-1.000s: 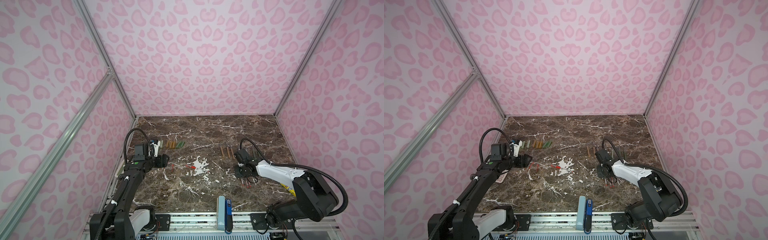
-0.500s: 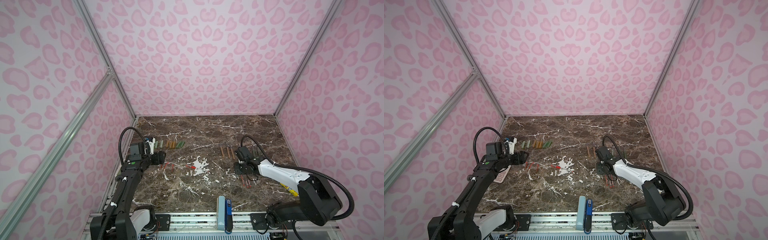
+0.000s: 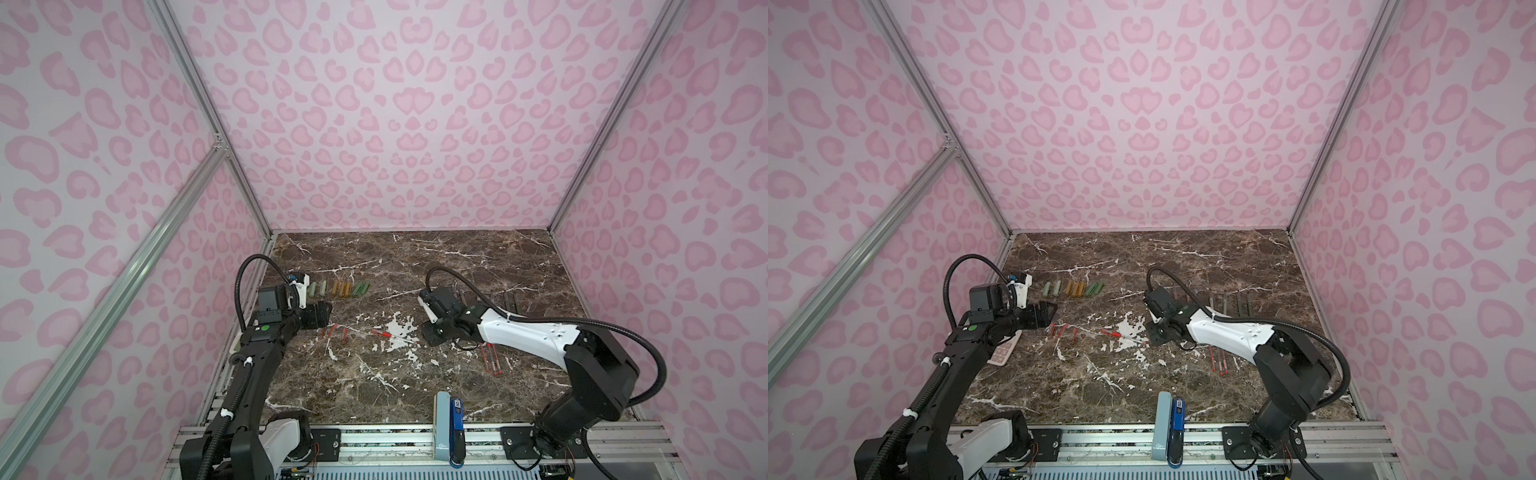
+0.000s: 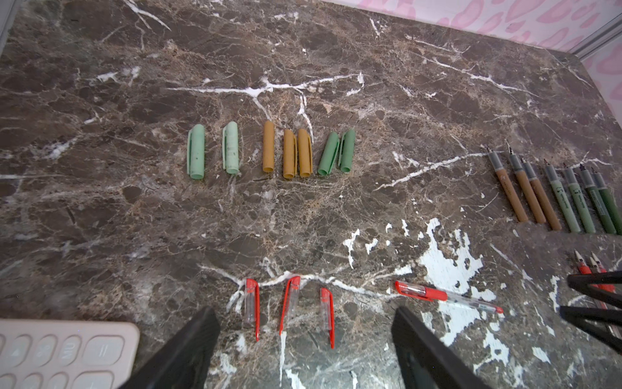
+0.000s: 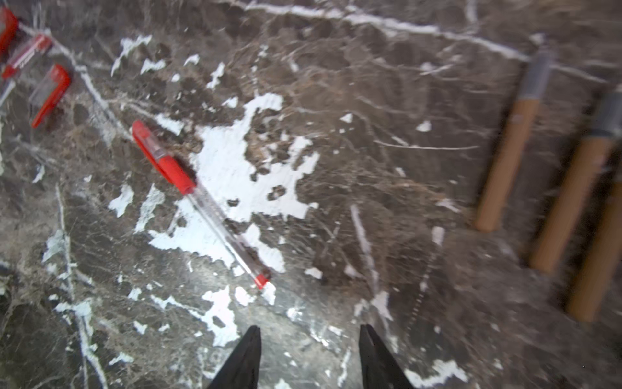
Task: Remove pen caps from pens
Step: Place the pen at the middle-right of the table, then pick up the pen from the center of the table.
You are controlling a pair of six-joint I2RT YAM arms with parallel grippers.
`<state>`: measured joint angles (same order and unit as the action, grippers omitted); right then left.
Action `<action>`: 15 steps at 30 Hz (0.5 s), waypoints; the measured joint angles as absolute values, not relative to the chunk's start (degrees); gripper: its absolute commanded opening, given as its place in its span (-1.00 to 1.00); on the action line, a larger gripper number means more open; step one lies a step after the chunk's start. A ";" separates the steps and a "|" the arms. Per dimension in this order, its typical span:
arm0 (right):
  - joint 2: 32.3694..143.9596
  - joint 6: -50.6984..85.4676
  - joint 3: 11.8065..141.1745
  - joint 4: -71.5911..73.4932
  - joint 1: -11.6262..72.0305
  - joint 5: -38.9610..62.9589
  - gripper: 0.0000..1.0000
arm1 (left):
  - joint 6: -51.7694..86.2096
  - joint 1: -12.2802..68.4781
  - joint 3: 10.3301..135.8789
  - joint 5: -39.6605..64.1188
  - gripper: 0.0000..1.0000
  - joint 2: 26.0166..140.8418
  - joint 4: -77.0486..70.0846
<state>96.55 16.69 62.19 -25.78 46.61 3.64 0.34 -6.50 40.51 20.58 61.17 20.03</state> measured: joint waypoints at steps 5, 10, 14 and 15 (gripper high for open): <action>106.87 11.49 73.54 -28.97 51.18 5.34 0.07 | 0.34 -6.79 40.36 20.80 0.69 60.40 19.70; 113.67 7.42 82.24 -33.89 53.32 5.61 0.06 | 0.34 -7.03 39.94 20.99 0.70 60.16 20.01; 115.98 5.15 85.27 -36.69 53.06 4.05 0.02 | 0.32 -7.35 39.57 21.19 0.70 59.66 19.59; 116.66 4.84 86.06 -37.32 53.04 3.75 0.00 | 0.30 -7.38 39.51 21.19 0.70 59.66 19.70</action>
